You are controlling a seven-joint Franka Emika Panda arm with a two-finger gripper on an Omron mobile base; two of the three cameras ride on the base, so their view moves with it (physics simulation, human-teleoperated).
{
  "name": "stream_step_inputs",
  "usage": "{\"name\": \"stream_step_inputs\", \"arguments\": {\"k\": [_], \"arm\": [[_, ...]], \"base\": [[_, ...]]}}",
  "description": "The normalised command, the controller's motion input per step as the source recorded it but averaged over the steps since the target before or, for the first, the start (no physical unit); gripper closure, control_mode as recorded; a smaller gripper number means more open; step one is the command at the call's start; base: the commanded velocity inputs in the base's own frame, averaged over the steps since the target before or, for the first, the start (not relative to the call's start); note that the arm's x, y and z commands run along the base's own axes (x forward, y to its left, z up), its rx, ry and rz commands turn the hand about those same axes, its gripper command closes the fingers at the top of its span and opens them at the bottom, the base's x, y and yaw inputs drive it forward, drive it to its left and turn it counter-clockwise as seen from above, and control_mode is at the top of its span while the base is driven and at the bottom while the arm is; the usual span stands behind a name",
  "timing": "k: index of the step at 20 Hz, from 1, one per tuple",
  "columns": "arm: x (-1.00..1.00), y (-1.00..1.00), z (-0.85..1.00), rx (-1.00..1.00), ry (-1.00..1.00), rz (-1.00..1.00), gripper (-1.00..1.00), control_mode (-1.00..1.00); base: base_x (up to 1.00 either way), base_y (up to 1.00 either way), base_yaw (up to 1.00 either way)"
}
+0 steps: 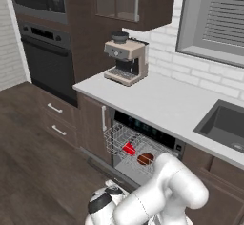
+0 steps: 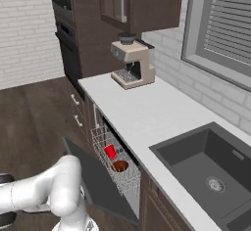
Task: Pick up the cup and bowl from the counter, place them in the dishwasher, and close the dishwasher door.
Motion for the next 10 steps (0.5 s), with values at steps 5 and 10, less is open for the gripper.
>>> {"name": "stream_step_inputs", "arguments": {"k": [5,10], "arm": [[0.76,-1.0,-0.4,-0.18,-0.51,-0.11,-1.0,-1.0],[0.91,-1.0,-0.27,-0.2,-0.43,-0.09,-1.0,-1.0]], "base": [[0.0,0.0,0.0],[0.0,0.0,0.0]]}}
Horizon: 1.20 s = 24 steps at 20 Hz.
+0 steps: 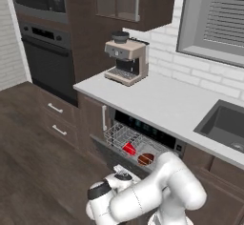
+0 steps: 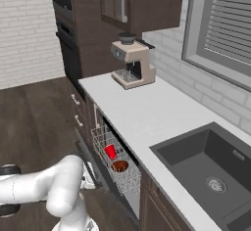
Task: Pick up the cup and bowl from the counter, place them in the dishwasher, and close the dishwasher door.
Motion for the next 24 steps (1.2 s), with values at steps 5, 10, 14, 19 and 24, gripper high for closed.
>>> {"name": "stream_step_inputs", "arguments": {"k": [5,10,14,19,24], "arm": [[0.94,-1.0,-0.71,-0.12,-0.23,-0.07,-1.0,-1.0],[0.49,-0.85,-1.0,-0.04,-0.05,-0.01,-1.0,-1.0],[0.18,-0.63,-1.0,-0.03,-0.1,0.0,-1.0,-1.0],[0.0,-0.31,-1.0,-0.05,-0.1,0.0,-1.0,-1.0],[0.05,-0.34,-0.68,-0.03,-0.06,0.0,-1.0,-1.0]], "base": [[0.0,0.0,0.0],[0.0,0.0,0.0],[0.0,0.0,0.0],[0.0,0.0,0.0],[0.0,0.0,0.0]]}}
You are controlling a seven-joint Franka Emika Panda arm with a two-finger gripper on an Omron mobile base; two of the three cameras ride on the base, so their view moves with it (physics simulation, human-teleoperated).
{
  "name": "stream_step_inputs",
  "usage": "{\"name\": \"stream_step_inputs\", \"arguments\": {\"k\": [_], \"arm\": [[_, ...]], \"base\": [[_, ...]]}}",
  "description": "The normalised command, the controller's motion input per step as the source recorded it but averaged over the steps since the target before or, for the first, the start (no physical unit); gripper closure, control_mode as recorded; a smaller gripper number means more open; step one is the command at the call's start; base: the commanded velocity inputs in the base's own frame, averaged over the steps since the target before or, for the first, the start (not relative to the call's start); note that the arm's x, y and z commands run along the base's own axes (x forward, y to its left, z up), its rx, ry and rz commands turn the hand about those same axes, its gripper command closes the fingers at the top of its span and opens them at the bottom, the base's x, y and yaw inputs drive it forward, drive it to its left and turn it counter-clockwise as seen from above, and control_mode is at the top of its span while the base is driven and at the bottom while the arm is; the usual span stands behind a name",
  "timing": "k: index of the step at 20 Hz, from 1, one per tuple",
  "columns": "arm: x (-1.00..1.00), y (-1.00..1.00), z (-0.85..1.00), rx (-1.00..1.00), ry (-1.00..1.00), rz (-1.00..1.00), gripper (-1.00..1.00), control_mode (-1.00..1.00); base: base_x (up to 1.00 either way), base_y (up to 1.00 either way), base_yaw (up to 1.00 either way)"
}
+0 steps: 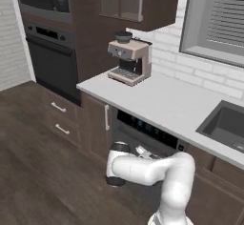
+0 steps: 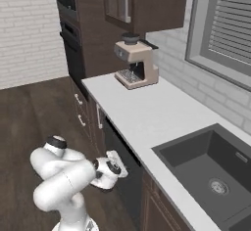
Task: Pick up the cup and bowl from the counter, place them in the dishwasher, and close the dishwasher door.
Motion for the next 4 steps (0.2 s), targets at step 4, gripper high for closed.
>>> {"name": "stream_step_inputs", "arguments": {"k": [4], "arm": [[0.39,-0.21,0.02,0.06,0.05,-0.01,-1.0,-1.0]], "base": [[0.0,0.0,0.0]]}}
